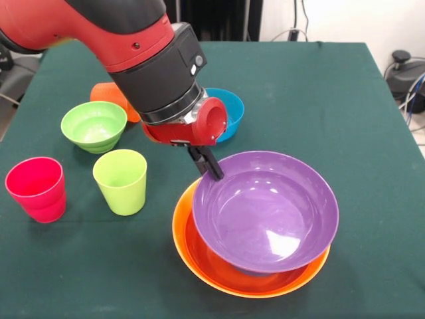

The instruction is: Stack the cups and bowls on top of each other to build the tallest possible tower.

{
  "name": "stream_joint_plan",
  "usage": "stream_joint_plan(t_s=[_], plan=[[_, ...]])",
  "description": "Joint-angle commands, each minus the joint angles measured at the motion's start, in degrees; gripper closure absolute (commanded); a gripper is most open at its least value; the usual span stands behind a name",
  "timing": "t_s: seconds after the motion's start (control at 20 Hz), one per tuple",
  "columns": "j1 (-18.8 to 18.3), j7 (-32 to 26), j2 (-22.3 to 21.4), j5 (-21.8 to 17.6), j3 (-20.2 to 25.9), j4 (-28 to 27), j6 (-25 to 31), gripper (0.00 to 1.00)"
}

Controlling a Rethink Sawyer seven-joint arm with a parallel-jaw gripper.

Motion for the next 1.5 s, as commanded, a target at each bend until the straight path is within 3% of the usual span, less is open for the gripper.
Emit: stream_joint_plan(t_s=[0.05,0.65,1.05,1.1,1.35,1.5], plan=[[0.8,-10.9,0.7,-4.7,2.2,-0.3,3.3,1.00],[0.9,-8.2,-1.2,-5.3,2.2,0.3,3.3,1.00],[0.8,-9.2,-1.5,-5.9,2.8,0.0,2.6,1.00],[0.8,-9.5,-1.5,-6.3,2.8,-0.1,2.1,0.00],[0.4,-10.7,-1.4,-6.6,3.6,0.1,2.4,0.00],[1.0,-8.5,-2.1,-6.0,2.5,-0.1,4.4,0.00]])
